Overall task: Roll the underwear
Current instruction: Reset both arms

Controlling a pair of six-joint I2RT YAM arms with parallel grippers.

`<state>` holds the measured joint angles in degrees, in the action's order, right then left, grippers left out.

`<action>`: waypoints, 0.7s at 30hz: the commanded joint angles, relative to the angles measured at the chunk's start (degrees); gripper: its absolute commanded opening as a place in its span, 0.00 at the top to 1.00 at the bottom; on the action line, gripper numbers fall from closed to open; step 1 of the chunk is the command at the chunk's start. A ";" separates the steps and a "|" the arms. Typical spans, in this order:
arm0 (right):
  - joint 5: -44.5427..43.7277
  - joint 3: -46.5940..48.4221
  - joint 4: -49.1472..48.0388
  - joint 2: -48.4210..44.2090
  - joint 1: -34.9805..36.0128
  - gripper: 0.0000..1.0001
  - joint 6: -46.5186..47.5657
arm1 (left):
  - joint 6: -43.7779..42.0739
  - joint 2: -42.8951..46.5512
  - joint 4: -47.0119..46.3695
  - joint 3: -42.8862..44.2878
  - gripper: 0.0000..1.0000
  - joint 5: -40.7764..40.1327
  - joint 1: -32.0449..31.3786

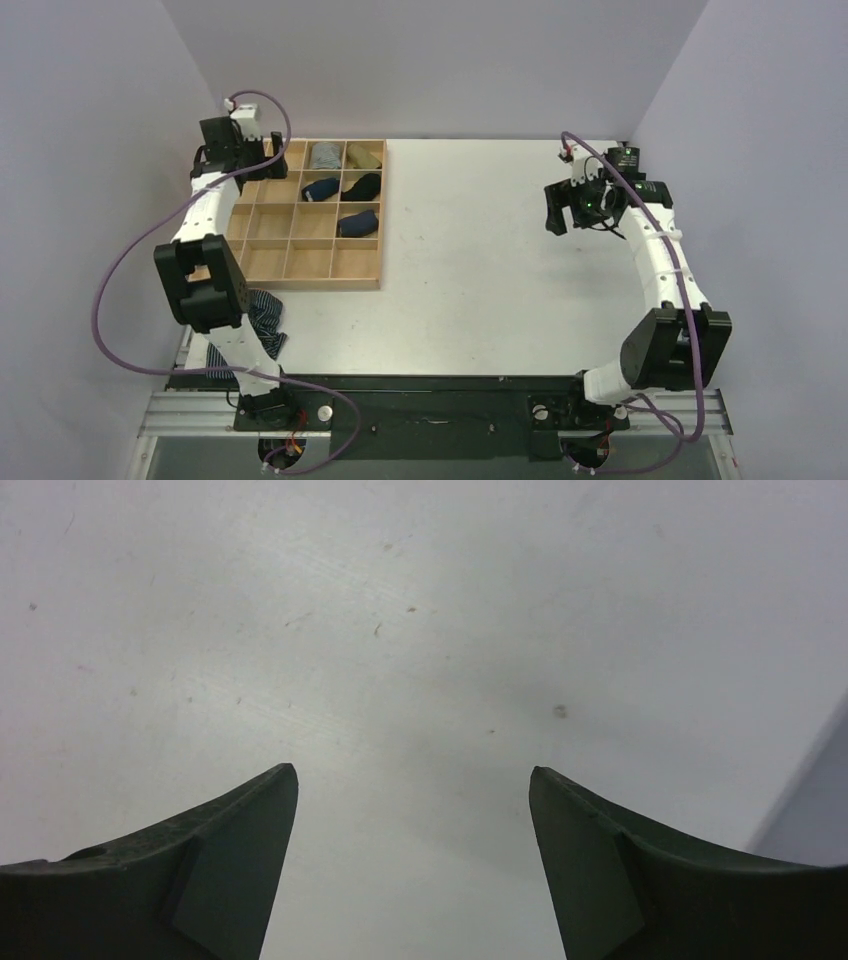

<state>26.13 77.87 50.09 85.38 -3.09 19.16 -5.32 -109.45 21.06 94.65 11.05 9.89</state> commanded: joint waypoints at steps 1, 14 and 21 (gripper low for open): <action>-10.99 0.46 -8.43 -7.10 0.79 0.18 -5.96 | 6.89 12.57 -10.08 -9.05 0.03 1.32 1.71; -24.51 -7.86 -20.55 -21.07 0.81 0.16 -14.54 | 12.98 38.43 -18.53 -33.10 0.03 6.31 3.44; -29.23 -13.58 -27.23 -30.15 0.69 0.15 -17.12 | 12.88 47.82 -16.53 -37.34 0.03 7.18 3.38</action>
<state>2.63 66.13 30.52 60.14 -2.57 5.08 7.07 -66.35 6.63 58.30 16.45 12.93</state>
